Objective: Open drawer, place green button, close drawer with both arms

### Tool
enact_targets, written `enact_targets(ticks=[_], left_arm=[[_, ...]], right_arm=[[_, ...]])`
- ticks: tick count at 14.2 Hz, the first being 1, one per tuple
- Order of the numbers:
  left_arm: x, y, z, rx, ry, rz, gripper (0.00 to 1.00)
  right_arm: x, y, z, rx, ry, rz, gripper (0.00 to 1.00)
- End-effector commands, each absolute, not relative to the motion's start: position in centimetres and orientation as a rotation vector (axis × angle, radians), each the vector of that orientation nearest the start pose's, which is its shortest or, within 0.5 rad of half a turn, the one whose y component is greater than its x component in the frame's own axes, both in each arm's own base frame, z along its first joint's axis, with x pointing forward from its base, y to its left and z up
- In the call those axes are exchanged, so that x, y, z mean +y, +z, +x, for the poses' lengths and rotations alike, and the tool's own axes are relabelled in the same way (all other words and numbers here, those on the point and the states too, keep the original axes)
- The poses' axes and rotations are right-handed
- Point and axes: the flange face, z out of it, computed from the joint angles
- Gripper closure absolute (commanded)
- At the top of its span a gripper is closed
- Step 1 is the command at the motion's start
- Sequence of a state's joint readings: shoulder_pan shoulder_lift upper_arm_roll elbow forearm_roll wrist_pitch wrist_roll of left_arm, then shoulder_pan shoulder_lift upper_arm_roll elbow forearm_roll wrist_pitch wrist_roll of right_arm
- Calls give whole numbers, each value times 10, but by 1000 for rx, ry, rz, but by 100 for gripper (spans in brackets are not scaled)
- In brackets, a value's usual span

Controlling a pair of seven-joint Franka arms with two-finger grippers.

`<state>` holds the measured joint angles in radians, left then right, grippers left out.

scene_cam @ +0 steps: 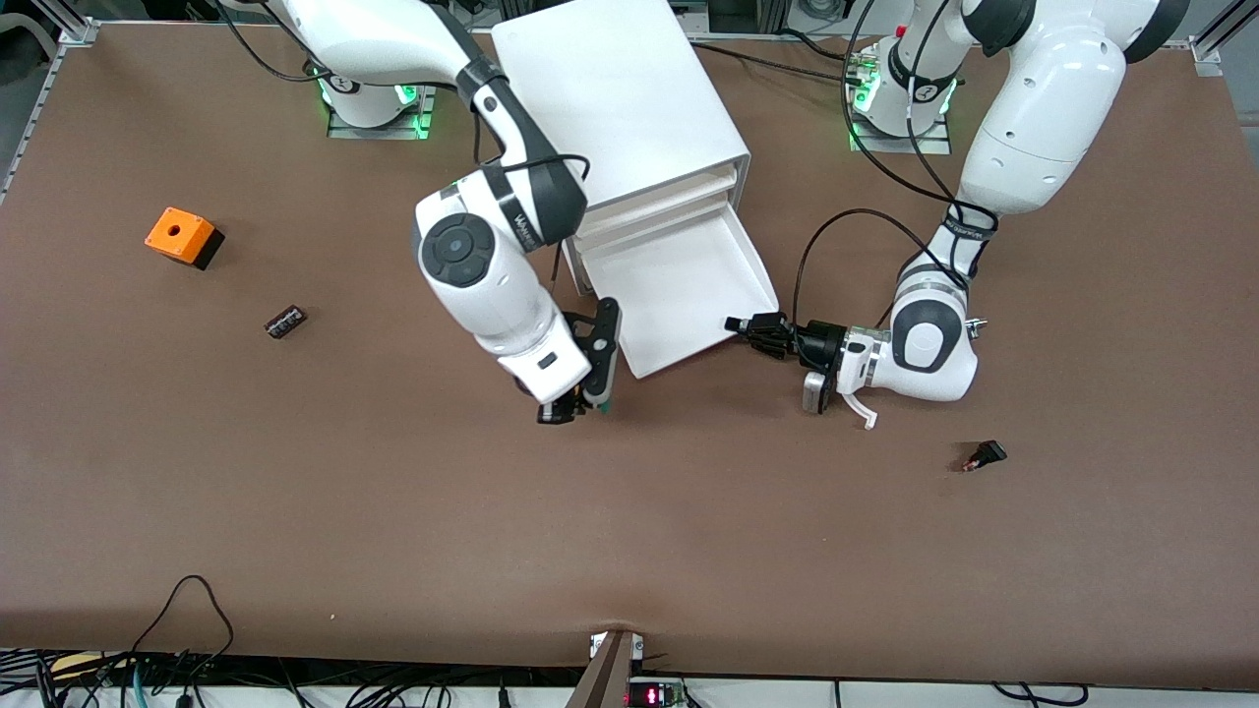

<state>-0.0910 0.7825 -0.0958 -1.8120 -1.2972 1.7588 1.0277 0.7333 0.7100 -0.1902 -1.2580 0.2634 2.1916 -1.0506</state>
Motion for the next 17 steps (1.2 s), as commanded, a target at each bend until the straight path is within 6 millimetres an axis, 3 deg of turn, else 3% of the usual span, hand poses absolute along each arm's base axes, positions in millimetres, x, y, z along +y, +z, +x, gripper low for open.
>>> enact_targets(ticks=[1, 2, 3, 4, 8, 13, 17], left_arm=[[-172, 118, 592, -250, -158, 1823, 100], [-173, 118, 593, -249, -157, 1822, 100], [-173, 119, 593, -250, -155, 1823, 72], [-173, 117, 590, -260, -152, 1819, 1], [-167, 121, 593, -255, -148, 1816, 0], [-165, 122, 593, -248, -149, 1817, 0], [-164, 122, 591, -259, -160, 1826, 0]], right_arm=[[461, 366, 611, -2297, -372, -2062, 81], [475, 362, 601, -2365, -372, -1984, 81], [483, 360, 595, -2414, -373, -1920, 82], [491, 358, 588, -2438, -368, -1884, 81], [526, 354, 555, -2600, -318, -1784, 82], [557, 341, 526, -2656, -300, -1715, 82], [565, 335, 518, -2674, -291, -1684, 82]])
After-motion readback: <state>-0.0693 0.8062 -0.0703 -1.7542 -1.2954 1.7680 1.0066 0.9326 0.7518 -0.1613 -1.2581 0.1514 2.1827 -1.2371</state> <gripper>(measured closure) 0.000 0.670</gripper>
